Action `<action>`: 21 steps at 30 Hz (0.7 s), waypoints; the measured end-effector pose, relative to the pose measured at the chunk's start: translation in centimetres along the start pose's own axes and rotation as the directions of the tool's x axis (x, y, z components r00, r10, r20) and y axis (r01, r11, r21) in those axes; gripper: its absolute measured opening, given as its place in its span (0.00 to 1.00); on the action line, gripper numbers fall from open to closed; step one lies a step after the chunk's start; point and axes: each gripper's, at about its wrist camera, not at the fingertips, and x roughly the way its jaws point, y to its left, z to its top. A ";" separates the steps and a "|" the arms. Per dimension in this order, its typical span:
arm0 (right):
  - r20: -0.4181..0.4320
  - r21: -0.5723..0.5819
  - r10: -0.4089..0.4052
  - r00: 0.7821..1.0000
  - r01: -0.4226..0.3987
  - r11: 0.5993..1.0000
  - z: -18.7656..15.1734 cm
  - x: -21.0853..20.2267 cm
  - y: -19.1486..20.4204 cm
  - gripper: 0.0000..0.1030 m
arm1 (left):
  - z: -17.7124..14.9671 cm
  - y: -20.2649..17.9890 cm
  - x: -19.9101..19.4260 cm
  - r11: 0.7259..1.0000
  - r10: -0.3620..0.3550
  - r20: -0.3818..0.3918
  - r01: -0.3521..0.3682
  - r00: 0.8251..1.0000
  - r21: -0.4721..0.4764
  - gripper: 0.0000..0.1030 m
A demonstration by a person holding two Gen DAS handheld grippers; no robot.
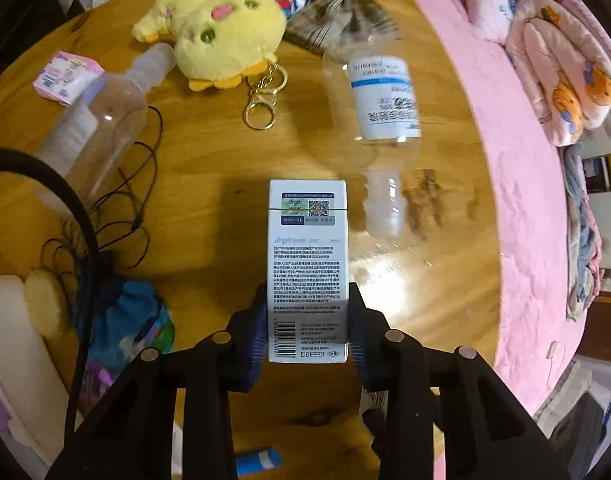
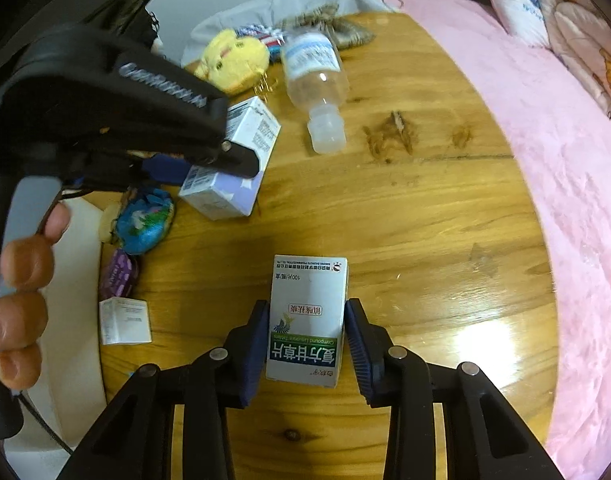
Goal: Organize objects
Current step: 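Grasp the white green-labelled medicine box with the right tool while the left tool grasps the white QR-code box, then carry both white boxes over the white tray with both tools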
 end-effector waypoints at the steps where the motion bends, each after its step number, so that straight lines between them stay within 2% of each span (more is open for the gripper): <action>1: 0.007 -0.002 -0.002 1.000 0.002 1.000 0.0 -0.5 0.1 0.37 | 0.4 0.6 -1.0 1.000 -0.008 0.012 0.008 1.000 0.009 0.37; 4: 0.043 -0.009 -0.008 0.999 0.009 1.000 0.0 -2.7 0.7 0.37 | -1.1 0.4 -4.1 0.999 -0.030 0.055 0.028 0.998 0.037 0.37; 5: 0.059 -0.012 -0.008 0.998 0.008 1.000 -0.1 -3.4 1.6 0.37 | 0.7 -0.4 -4.4 0.999 -0.032 0.065 0.029 0.997 0.039 0.37; 7: 0.086 -0.016 -0.006 0.996 0.008 1.000 0.9 -4.2 1.8 0.37 | 1.6 -0.1 -5.7 0.998 -0.039 0.096 0.035 0.995 0.050 0.37; 14: 0.190 -0.091 0.011 0.982 0.006 0.996 1.7 -9.0 7.7 0.37 | -1.7 2.7 -14.0 0.993 -0.063 0.215 0.040 0.975 0.110 0.37; 16: 0.211 -0.114 0.012 0.977 0.013 0.993 2.0 -9.1 9.2 0.37 | -2.7 3.7 -15.8 0.992 -0.063 0.254 0.033 0.965 0.120 0.37; 21: 0.226 -0.079 0.002 0.974 0.016 0.997 1.6 -10.2 10.5 0.37 | -5.2 6.7 -18.7 0.994 -0.056 0.306 0.024 0.950 0.110 0.37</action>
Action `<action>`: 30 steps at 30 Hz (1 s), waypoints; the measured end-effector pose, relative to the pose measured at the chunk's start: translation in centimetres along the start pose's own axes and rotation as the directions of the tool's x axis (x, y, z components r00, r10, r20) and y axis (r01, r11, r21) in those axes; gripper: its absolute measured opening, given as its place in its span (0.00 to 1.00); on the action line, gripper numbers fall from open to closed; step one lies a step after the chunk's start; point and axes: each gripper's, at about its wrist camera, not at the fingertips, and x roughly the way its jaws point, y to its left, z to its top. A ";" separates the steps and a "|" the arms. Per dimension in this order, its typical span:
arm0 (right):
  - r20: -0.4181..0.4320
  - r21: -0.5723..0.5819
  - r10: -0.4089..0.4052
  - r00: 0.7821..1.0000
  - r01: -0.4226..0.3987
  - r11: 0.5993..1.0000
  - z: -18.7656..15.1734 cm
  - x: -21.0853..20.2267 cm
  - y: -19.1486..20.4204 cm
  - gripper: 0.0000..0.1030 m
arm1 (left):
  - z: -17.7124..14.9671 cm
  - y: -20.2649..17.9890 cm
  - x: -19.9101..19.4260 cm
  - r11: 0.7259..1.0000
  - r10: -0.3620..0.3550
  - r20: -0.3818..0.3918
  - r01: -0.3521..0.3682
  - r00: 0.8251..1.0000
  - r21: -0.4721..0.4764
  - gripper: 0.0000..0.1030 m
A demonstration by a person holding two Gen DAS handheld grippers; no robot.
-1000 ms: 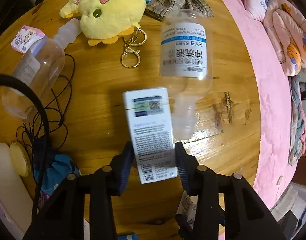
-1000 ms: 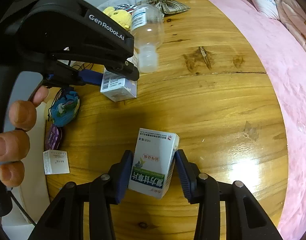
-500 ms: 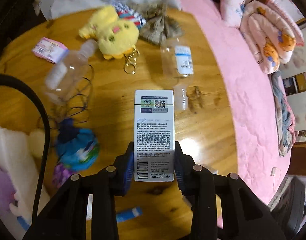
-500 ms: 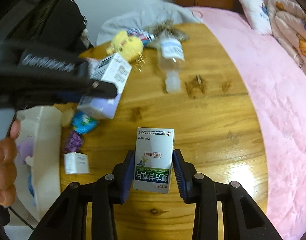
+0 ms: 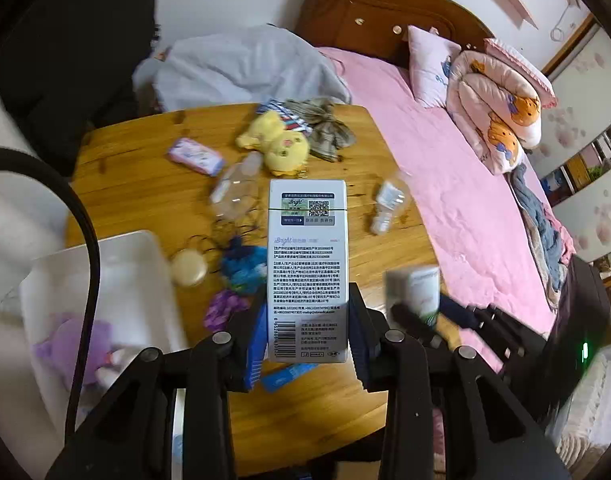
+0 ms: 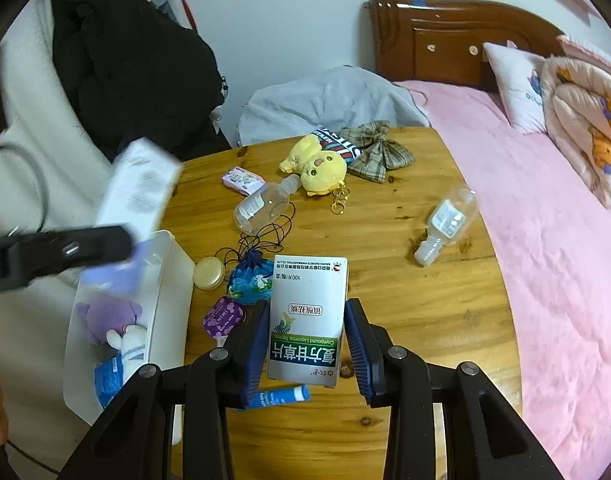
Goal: Organize objects
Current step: 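Carry both white boxes over the white tray with both tools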
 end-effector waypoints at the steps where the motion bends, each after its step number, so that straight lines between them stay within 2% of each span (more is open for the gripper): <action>1: -0.002 0.001 0.000 1.000 0.000 1.000 0.0 0.0 0.2 0.37 | -0.3 0.6 -0.5 1.000 0.005 0.004 -0.005 1.000 -0.006 0.37; 9: 0.038 -0.087 0.064 0.997 -0.061 0.994 0.2 -2.9 5.4 0.37 | -2.4 4.1 -4.3 0.999 0.033 0.057 -0.030 0.998 -0.045 0.37; 20: 0.139 -0.235 0.201 0.970 -0.165 0.958 0.9 -9.2 14.3 0.37 | -5.1 8.1 -9.1 0.994 0.070 0.143 -0.058 0.987 -0.089 0.37; 30: 0.153 -0.306 0.224 0.963 -0.170 0.937 0.2 -10.3 20.0 0.37 | -7.7 11.7 -12.3 0.983 0.155 0.208 -0.128 0.966 -0.135 0.37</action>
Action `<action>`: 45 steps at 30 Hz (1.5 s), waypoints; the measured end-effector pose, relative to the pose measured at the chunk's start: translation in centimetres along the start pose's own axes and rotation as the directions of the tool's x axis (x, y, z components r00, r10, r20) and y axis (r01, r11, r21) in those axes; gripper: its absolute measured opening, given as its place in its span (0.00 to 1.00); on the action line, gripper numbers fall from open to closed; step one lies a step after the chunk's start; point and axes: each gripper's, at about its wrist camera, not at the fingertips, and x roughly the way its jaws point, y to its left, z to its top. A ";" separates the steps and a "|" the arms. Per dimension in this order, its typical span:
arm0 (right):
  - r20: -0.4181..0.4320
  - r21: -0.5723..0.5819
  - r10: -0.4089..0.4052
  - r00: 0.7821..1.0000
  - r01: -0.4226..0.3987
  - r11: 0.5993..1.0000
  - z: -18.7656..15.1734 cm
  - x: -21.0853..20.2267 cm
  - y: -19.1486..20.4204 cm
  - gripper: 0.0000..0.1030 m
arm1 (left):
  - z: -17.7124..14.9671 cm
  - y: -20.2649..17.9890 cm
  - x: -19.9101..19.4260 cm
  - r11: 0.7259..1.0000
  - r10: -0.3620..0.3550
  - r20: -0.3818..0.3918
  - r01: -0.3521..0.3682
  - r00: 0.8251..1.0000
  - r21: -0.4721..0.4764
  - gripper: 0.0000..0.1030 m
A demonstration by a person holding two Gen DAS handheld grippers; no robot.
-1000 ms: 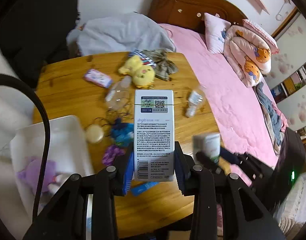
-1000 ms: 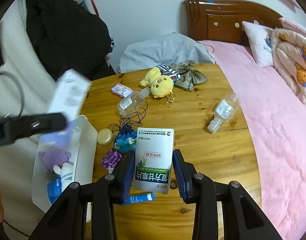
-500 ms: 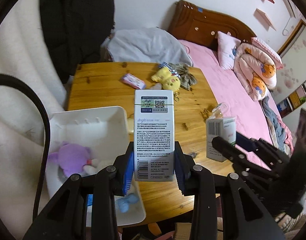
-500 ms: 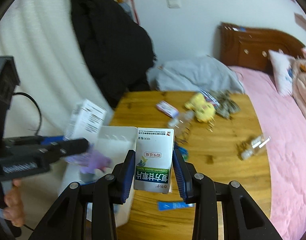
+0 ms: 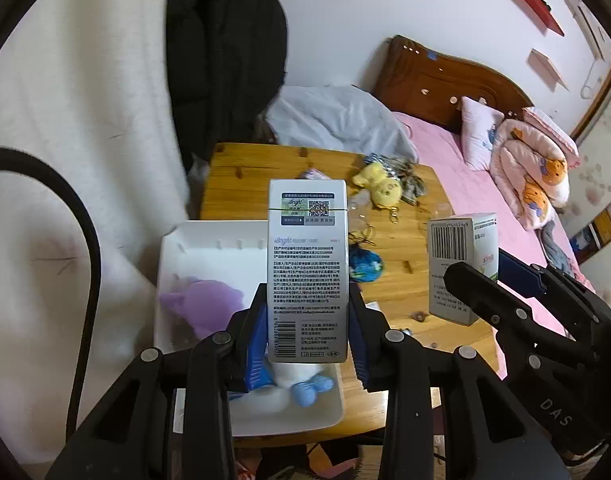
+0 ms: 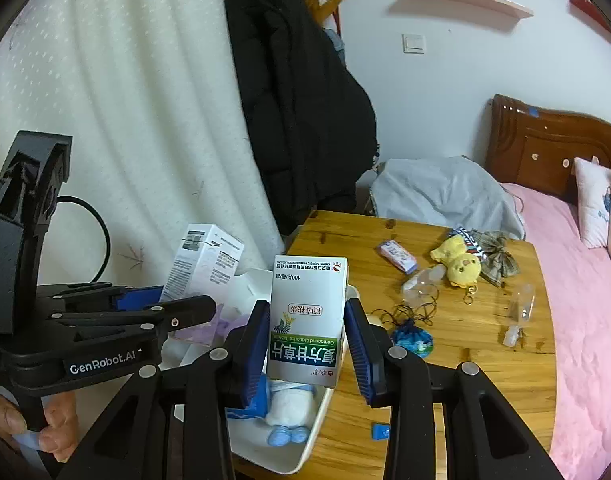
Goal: Organize objects
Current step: 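Carry both white boxes over the white tray with both tools, then open both tools to drop the boxes into the tray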
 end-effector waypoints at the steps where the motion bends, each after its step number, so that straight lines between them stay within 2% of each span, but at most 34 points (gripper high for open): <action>1: -0.001 -0.002 0.001 1.000 -0.001 1.000 0.0 0.1 0.3 0.37 | -0.2 0.4 -0.2 1.000 0.012 0.005 -0.012 1.000 -0.001 0.37; 5: -0.022 -0.018 0.004 1.000 -0.005 1.000 -0.2 1.0 2.1 0.37 | -0.7 1.6 -0.4 0.998 0.064 0.014 -0.064 0.998 0.004 0.37; 10: -0.052 -0.033 -0.002 0.999 0.000 0.999 -0.6 2.1 3.7 0.38 | -1.5 3.2 0.0 0.996 0.094 0.002 -0.094 0.996 -0.005 0.37; 21: -0.051 -0.042 -0.023 0.998 0.021 0.999 -0.9 2.5 4.5 0.39 | -1.7 4.5 -0.2 0.994 0.112 -0.001 -0.112 0.994 -0.006 0.38; 27: -0.050 -0.034 -0.036 0.998 0.035 0.999 -1.0 2.4 4.5 0.39 | -1.5 4.7 -0.8 0.993 0.118 0.044 -0.119 0.992 0.004 0.42; 29: -0.050 -0.032 -0.039 0.998 0.037 0.999 -1.0 2.3 4.5 0.41 | -1.4 4.7 -0.9 0.993 0.121 0.053 -0.122 0.991 0.007 0.50; 31: -0.045 -0.034 -0.044 0.998 0.042 0.999 -1.0 2.2 4.6 0.50 | -1.3 4.8 -1.0 0.992 0.127 0.058 -0.127 0.990 -0.002 0.57; 37: -0.023 -0.030 -0.062 0.998 0.061 0.998 -1.0 1.6 4.4 0.63 | -1.1 5.5 -1.0 0.988 0.150 0.058 -0.148 0.987 -0.045 0.70; 45: -0.021 -0.026 -0.069 0.997 0.069 0.997 -0.9 1.5 4.2 0.64 | -0.9 5.5 -1.1 0.983 0.179 0.063 -0.175 0.982 -0.059 0.80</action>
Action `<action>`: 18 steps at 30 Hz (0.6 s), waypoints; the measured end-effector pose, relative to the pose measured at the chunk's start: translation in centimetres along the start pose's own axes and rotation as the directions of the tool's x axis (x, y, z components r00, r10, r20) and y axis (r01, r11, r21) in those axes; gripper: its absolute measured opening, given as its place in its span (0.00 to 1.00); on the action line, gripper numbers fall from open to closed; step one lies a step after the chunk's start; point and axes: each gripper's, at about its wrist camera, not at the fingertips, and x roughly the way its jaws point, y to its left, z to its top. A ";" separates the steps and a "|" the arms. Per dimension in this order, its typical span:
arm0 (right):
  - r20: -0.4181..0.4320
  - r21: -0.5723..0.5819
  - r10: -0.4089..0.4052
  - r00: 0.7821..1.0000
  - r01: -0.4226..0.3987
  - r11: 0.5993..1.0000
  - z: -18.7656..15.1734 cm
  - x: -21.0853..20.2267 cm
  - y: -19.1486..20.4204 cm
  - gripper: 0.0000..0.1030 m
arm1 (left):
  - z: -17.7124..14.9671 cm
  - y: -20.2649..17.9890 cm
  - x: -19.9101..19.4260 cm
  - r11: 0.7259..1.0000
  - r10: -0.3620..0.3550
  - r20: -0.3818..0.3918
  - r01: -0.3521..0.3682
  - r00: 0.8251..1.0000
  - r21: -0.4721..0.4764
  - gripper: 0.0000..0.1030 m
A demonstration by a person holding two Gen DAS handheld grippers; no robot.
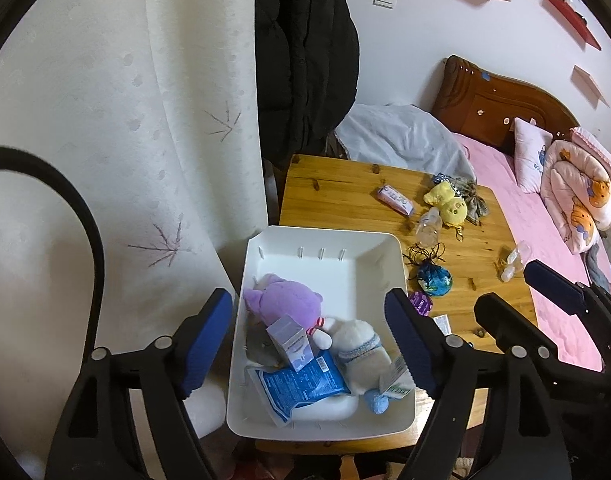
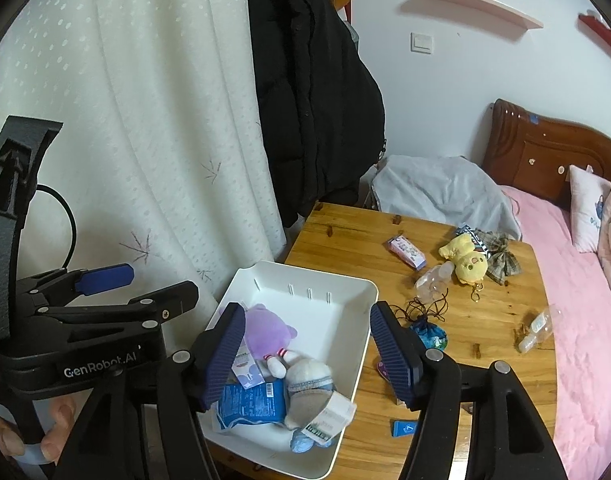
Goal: Organize objects
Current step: 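Open both tools to drop the boxes into the tray, then move both tools back over the table toward the blue pouch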
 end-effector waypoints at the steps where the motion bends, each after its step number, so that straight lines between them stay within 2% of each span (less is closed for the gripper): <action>1: 0.000 0.000 -0.001 1.000 0.001 1.000 0.0 0.1 0.0 0.64 | 0.0 0.0 0.1 1.000 -0.001 -0.004 0.001 1.000 -0.002 0.81; 18: -0.012 0.007 -0.025 1.000 0.025 1.000 -0.5 -0.1 -1.1 0.64 | 0.2 -0.7 0.6 1.000 -0.005 -0.019 0.005 1.000 0.001 0.86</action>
